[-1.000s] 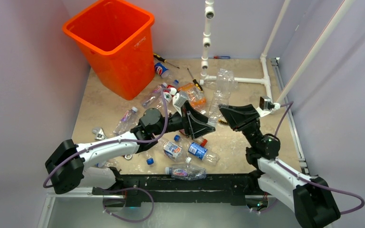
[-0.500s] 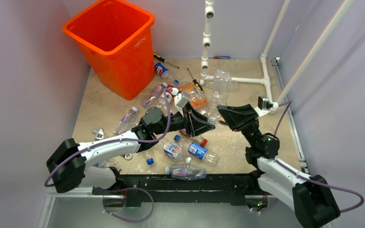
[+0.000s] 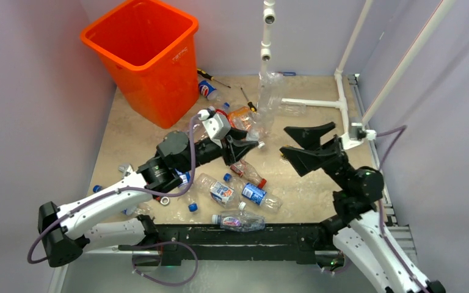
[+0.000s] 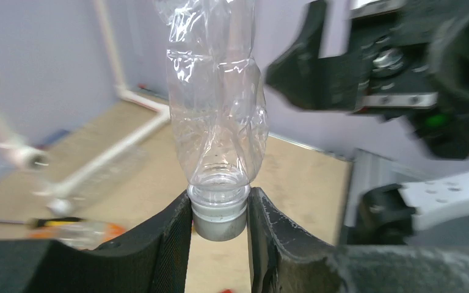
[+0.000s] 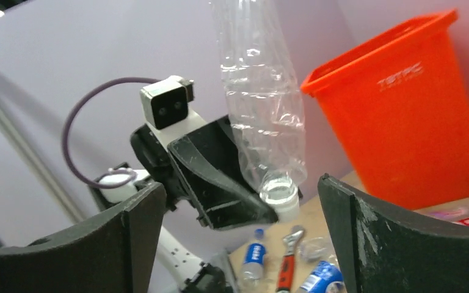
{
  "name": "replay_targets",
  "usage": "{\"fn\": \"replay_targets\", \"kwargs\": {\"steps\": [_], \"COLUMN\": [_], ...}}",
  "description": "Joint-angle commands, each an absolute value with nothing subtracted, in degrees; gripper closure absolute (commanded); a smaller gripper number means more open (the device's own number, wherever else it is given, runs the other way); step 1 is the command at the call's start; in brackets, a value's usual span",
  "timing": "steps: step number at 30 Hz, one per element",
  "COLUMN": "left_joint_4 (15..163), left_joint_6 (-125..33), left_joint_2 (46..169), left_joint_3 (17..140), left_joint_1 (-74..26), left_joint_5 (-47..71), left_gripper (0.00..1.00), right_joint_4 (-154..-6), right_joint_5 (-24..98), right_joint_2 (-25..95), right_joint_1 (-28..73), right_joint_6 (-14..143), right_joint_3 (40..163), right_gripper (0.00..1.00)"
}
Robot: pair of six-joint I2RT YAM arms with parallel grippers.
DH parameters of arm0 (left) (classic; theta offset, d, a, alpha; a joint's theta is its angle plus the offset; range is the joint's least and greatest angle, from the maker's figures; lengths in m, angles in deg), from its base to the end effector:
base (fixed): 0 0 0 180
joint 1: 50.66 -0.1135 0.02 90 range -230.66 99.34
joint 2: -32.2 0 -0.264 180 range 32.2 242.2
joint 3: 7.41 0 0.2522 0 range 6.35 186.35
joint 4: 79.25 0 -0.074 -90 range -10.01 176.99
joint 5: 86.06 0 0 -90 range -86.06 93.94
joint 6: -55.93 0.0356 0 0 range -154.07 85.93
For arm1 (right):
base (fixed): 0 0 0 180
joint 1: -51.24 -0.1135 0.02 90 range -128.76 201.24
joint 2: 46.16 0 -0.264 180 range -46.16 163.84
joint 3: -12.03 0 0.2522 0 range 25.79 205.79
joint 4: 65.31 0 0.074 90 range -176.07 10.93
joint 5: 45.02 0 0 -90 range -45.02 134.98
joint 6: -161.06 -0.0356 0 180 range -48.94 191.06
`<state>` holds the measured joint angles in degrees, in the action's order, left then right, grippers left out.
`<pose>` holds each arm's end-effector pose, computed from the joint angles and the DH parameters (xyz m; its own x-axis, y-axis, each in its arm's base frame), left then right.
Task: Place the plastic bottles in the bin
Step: Pick up the plastic bottle at the center of the board.
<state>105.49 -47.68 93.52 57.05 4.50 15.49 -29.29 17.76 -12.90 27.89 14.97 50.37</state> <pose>0.1387 -0.2117 0.3739 -0.1398 -0.2028 -0.9692 0.9101 0.3593 -0.2064 0.1130 0.0665 0.3501 -0.2184 0.7095 -0.6700 -0.8741 0.1630 0.4576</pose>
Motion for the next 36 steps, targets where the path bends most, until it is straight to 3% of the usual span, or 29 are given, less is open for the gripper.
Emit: {"fn": "replay_targets", "kwargs": {"steps": [1, 6, 10, 14, 18, 23, 36], "left_joint_4": [88.0, 78.12, 81.57, 92.97, 100.41, 107.03, 106.37], "left_joint_6": [-23.5, 8.7, 31.47, 50.31, 59.35, 65.49, 73.45], "left_joint_2": [90.61, 90.38, 89.81, 86.95, 87.29, 88.82, 95.0], "left_joint_3": [66.42, 62.91, 55.18, 47.97, 47.44, 48.02, 52.85], "left_joint_1": [4.56, 5.42, 6.82, 6.82, 8.14, 11.88, 15.7], "left_joint_5": [1.54, -9.42, -19.87, -20.66, -20.43, -18.55, -16.27], "left_gripper": [1.0, 1.0, 1.0, 1.0, 1.0, 1.0, 1.0], "right_joint_4": [-64.98, -81.77, -88.01, -97.46, -106.57, -103.68, -105.74], "right_joint_5": [20.15, 26.94, 29.68, 32.7, 30.89, 24.08, 14.41], "right_joint_2": [-18.29, -20.05, -19.07, -12.07, -1.93, 3.37, 11.01], "right_joint_1": [27.7, 27.72, 27.75, 27.69, 27.7, 27.71, 25.63], "right_joint_6": [36.55, 47.11, 50.1, 51.64, 53.89, 54.5, 61.24], "right_joint_3": [64.62, 76.17, 83.43, 92.84, 98.25, 97.3, 96.88], "right_gripper": [0.01, 0.01, 0.01, 0.01, 0.01, 0.01, 0.01]}}
